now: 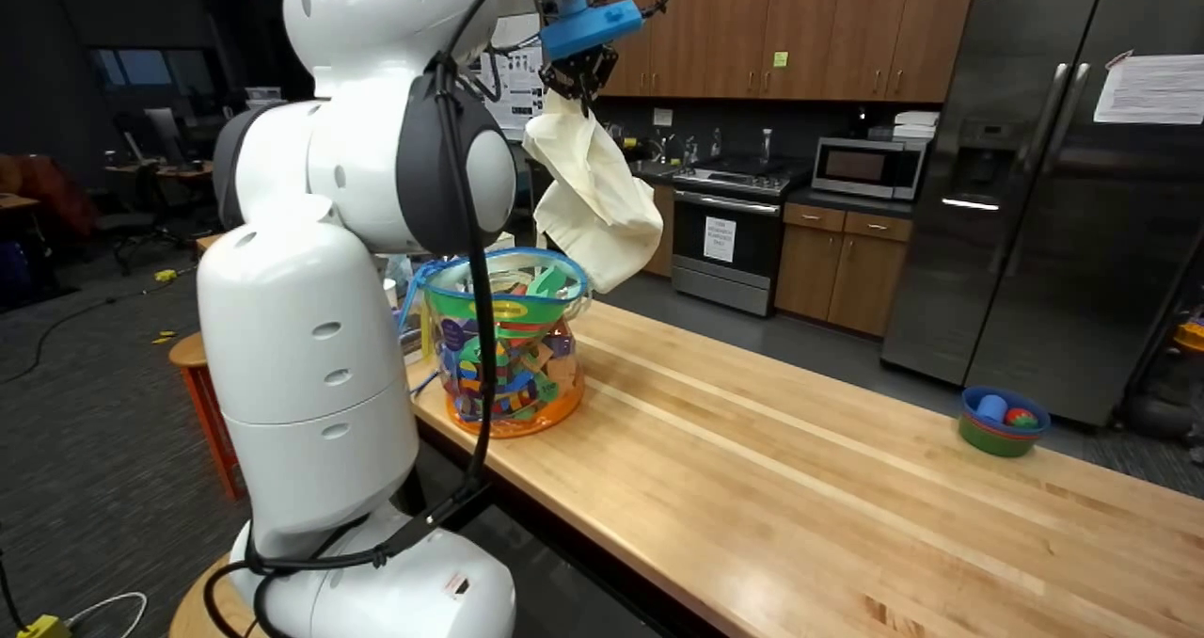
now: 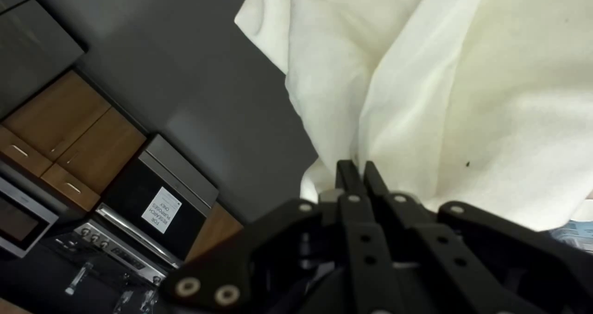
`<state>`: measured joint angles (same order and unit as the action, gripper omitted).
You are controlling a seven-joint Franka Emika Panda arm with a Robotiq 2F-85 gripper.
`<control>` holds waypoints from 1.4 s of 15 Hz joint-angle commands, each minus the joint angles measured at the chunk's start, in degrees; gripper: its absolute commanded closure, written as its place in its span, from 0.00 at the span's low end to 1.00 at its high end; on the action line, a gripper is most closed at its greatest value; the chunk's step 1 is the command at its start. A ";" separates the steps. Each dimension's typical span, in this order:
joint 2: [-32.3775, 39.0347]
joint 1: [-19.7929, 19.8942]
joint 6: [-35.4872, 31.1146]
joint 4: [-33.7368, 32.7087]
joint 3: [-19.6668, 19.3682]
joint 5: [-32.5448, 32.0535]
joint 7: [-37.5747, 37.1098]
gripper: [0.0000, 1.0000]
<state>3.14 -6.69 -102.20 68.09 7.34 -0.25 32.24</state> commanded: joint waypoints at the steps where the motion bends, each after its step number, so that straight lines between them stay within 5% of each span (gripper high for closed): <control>1: -4.75 -0.12 -0.89 2.94 0.41 0.59 2.47 0.99; 5: -10.17 -1.12 -2.51 9.11 1.94 0.58 5.50 0.99; 12: -18.15 -6.74 -9.32 31.53 6.69 3.63 12.25 0.99; 20: -20.39 -11.28 -13.83 47.78 5.30 7.05 14.80 0.99; 21: -20.82 -11.16 -13.93 48.92 4.98 7.16 15.31 0.71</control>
<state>-14.16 -17.24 -115.00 112.04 14.28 5.15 44.75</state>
